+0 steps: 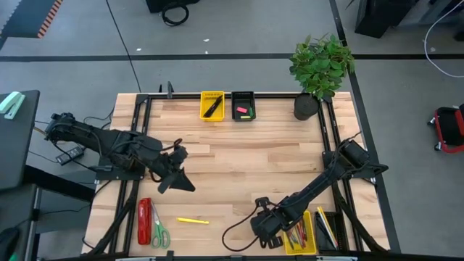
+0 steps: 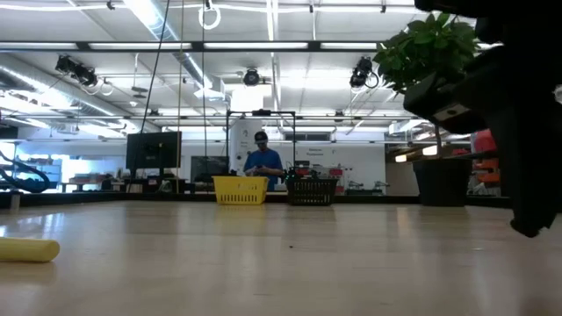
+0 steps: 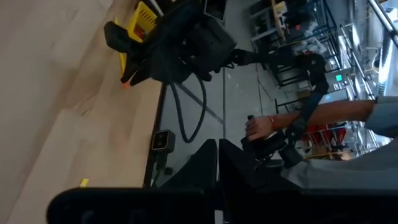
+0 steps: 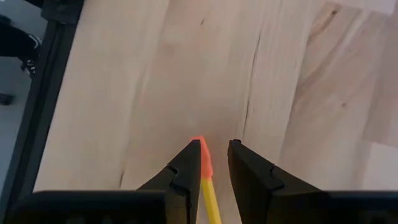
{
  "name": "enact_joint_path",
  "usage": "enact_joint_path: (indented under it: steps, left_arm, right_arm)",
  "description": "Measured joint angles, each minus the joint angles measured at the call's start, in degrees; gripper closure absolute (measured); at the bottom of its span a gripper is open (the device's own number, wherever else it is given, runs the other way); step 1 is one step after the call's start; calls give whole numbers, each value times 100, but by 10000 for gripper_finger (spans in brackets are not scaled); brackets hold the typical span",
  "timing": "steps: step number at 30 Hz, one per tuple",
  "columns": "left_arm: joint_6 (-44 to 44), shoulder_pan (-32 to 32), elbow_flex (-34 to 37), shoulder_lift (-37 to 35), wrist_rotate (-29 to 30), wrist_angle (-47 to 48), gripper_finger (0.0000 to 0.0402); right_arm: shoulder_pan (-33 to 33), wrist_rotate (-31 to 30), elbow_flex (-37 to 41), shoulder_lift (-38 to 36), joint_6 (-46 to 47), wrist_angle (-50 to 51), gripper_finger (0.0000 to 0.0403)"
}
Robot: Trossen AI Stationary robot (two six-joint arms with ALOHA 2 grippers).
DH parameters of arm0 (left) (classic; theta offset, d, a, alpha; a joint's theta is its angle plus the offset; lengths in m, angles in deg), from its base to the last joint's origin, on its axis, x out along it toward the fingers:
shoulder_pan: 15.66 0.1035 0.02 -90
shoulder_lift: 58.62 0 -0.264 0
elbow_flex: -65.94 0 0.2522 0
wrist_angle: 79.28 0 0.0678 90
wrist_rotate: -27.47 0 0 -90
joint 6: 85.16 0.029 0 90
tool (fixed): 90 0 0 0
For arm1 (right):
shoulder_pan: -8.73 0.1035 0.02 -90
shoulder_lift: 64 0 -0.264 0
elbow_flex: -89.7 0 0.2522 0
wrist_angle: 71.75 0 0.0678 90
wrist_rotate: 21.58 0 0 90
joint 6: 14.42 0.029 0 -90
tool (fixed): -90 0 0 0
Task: Sort crayons/erasers/pens/pencils in bins
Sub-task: Put the yellow pencil into the bottom black bin
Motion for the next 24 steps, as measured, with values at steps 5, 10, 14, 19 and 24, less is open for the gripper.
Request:
enact_joint_path:
  steps: [5,10,14,19,24]
  left_arm:
    - [-48,2,0,0,17,43,380]
    - [-48,4,0,0,17,41,383]
    - [-98,4,0,0,17,37,381]
    - [-199,4,0,0,17,37,379]
    - [-236,5,0,0,15,29,385]
  right_arm:
    - [3,101,41,0,181,-83,315]
    - [44,100,178,0,214,-273,315]
    - [49,86,281,0,225,-376,315]
    - [46,2,491,-4,216,-589,315]
    - [39,29,606,-17,183,-730,315]
